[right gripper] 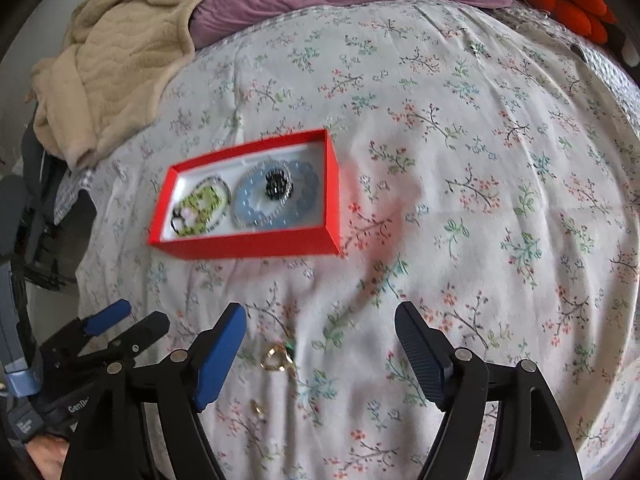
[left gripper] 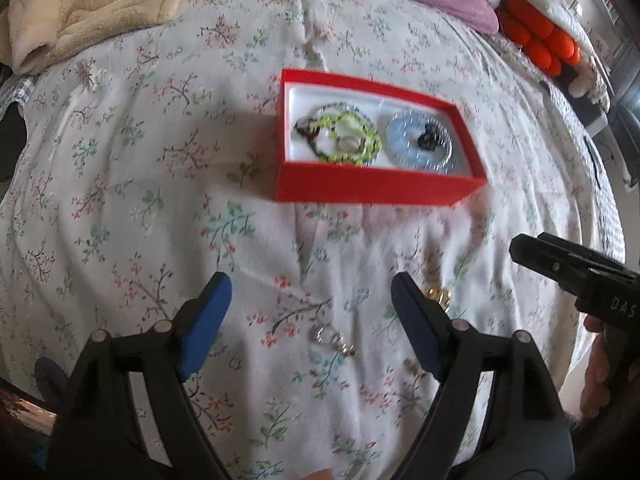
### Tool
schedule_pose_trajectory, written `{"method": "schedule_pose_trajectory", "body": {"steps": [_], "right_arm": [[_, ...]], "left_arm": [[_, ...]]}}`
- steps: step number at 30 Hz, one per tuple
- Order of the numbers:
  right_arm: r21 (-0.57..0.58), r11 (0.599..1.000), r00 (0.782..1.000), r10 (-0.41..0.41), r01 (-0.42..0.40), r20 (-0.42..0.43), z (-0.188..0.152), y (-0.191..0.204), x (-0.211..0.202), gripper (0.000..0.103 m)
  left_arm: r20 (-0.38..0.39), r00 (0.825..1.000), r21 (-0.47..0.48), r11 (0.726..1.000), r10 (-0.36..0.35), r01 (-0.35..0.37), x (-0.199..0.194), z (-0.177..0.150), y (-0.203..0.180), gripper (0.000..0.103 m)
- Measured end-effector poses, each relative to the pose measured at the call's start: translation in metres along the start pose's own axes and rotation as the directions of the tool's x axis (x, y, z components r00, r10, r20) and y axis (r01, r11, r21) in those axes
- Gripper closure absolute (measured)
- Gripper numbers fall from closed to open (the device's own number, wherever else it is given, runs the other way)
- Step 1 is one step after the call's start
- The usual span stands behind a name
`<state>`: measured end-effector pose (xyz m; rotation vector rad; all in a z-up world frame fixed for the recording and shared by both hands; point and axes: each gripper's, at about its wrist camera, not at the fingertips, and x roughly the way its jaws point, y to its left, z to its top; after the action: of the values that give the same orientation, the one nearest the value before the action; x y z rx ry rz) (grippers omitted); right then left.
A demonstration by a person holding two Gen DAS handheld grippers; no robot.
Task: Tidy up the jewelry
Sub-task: 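Move the left tool to a silver ring while the right tool grasps the open gold ring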
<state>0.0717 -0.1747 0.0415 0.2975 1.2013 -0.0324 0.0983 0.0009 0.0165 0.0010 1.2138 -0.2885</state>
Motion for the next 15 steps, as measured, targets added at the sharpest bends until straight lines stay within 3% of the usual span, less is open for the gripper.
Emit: {"method": "schedule_pose_trajectory", "body": {"steps": [15], "right_arm": [[-0.093,0.990,0.987,-0.116,0.106,-0.109,-0.030,0.008,0.027,0.023]], "left_arm": [[-0.134,0.991,0.010,1.000,0.015,-0.014,0.022,-0.021,0.007,0.021]]}}
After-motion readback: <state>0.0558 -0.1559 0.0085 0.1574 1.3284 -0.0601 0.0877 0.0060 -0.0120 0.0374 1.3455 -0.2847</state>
